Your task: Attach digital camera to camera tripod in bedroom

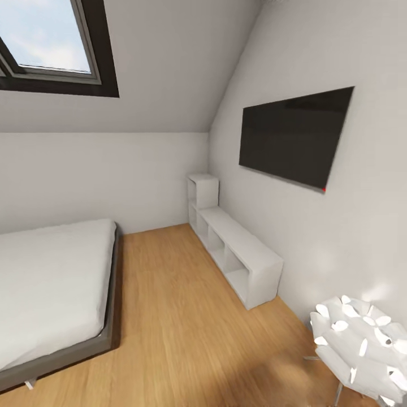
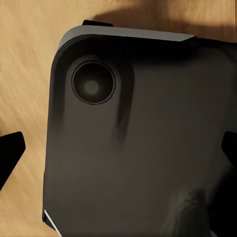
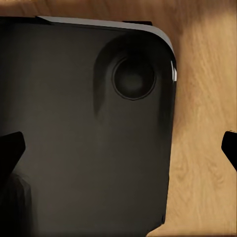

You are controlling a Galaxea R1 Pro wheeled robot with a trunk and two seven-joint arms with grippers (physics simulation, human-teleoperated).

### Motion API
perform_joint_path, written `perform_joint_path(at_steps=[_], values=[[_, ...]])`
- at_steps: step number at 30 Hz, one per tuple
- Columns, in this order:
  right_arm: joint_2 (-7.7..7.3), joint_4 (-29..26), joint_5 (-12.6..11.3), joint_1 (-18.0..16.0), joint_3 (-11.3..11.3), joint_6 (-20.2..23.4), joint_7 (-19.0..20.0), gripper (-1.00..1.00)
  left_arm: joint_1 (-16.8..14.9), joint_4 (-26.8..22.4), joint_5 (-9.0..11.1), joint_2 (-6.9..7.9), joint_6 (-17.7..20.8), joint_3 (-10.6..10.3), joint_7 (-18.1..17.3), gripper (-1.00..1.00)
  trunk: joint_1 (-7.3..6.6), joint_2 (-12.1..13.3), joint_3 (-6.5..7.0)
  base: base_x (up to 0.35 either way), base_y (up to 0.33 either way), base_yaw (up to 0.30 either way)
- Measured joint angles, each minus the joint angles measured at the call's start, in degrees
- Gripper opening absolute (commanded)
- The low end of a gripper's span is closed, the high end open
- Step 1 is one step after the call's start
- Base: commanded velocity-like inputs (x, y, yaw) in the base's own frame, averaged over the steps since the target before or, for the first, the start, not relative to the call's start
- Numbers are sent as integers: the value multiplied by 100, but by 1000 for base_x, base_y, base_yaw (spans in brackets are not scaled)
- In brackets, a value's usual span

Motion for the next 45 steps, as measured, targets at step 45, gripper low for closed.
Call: perform_joint_path(at_steps=[45], values=[[-3, 0, -8, 0, 0, 0, 0, 100, 0, 0, 7, 3, -3, 0, 0, 100, 0, 0, 0, 0, 0, -220]])
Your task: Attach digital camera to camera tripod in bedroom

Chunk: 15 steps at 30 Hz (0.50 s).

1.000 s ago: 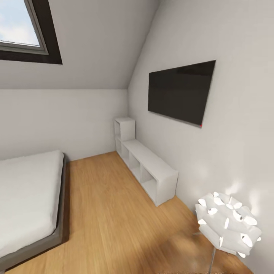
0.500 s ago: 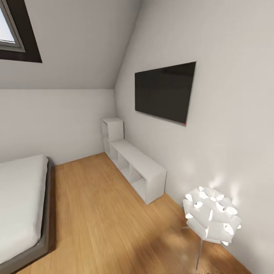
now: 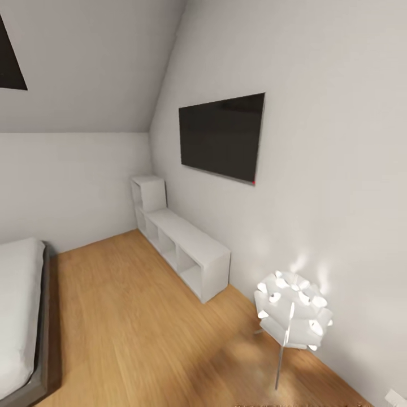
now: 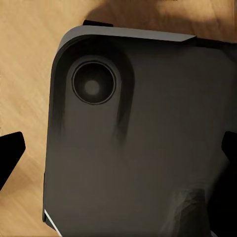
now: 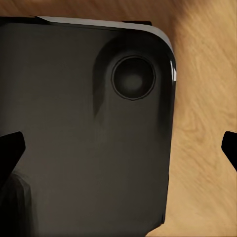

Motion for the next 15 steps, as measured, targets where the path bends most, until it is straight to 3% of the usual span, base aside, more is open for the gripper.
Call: perform_joint_path(at_steps=[15], values=[[0, 0, 0, 0, 0, 0, 0, 100, 0, 0, 0, 0, 1, 0, 0, 100, 0, 0, 0, 0, 0, -220]])
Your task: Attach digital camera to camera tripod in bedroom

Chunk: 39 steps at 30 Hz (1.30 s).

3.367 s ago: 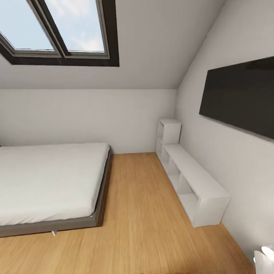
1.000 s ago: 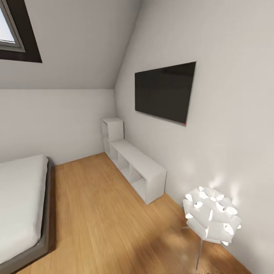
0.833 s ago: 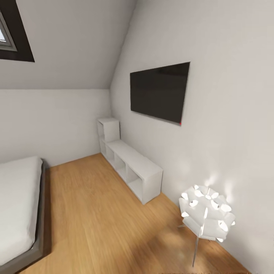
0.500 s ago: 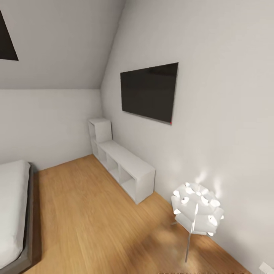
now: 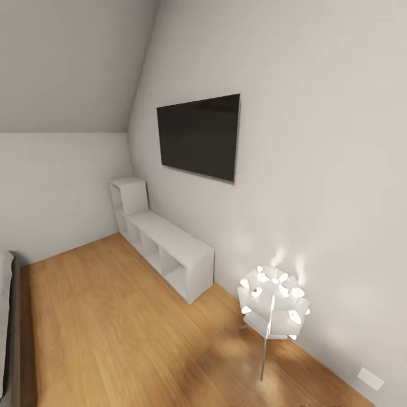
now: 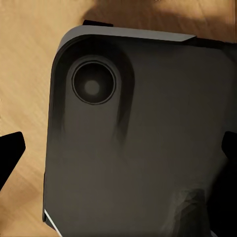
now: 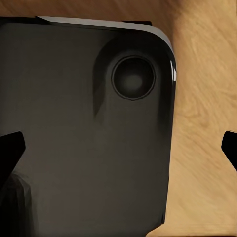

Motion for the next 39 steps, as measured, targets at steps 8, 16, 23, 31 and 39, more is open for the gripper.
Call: perform_joint_path(at_steps=[8, 16, 23, 31, 39], values=[[-1, 0, 0, 0, 0, 0, 0, 100, 0, 0, 0, 0, -3, 0, 0, 100, 0, 0, 0, 0, 0, -220], [-1, 0, 0, 0, 0, 0, 0, 100, 0, 0, 0, 0, -5, 0, 0, 100, 0, 0, 0, 0, 0, -220], [-1, 0, 0, 0, 0, 0, 0, 100, 0, 0, 0, 0, -5, 0, 0, 100, 0, 0, 0, 0, 0, -220], [-1, 0, 0, 0, 0, 0, 0, 100, 0, 0, 0, 0, -5, 0, 0, 100, 0, 0, 0, 0, 0, -220], [-1, 0, 0, 0, 0, 0, 0, 100, 0, 0, 0, 0, -5, 0, 0, 100, 0, 0, 0, 0, 0, -220]])
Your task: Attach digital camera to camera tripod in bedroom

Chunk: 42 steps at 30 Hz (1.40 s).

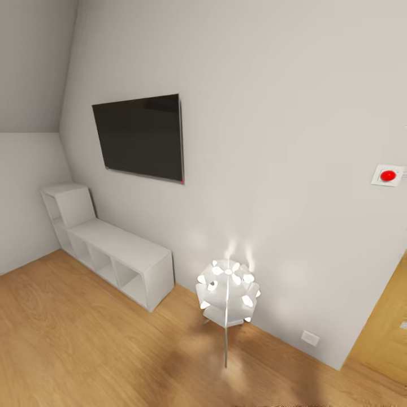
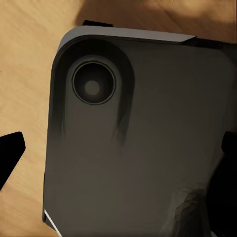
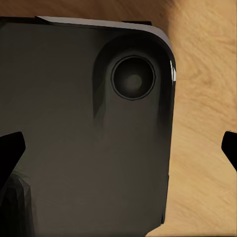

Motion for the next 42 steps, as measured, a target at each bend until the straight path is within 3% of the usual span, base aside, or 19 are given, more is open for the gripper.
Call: perform_joint_path(at_steps=[19, 33, 42], values=[[0, 0, 0, 0, 0, 0, 0, 100, 0, 0, 0, 0, -1, 0, 0, 100, 0, 0, 0, 0, 0, -211], [-17, 0, -1, -1, 0, 10, 0, 100, 0, 1, 1, 0, -2, 0, 0, 100, 0, 0, 0, -5, -7, -30], [-24, 0, -7, -1, 1, 10, 0, 100, 0, 1, 0, 0, -1, 1, 2, 100, 2, 0, 0, -117, -161, -2]])
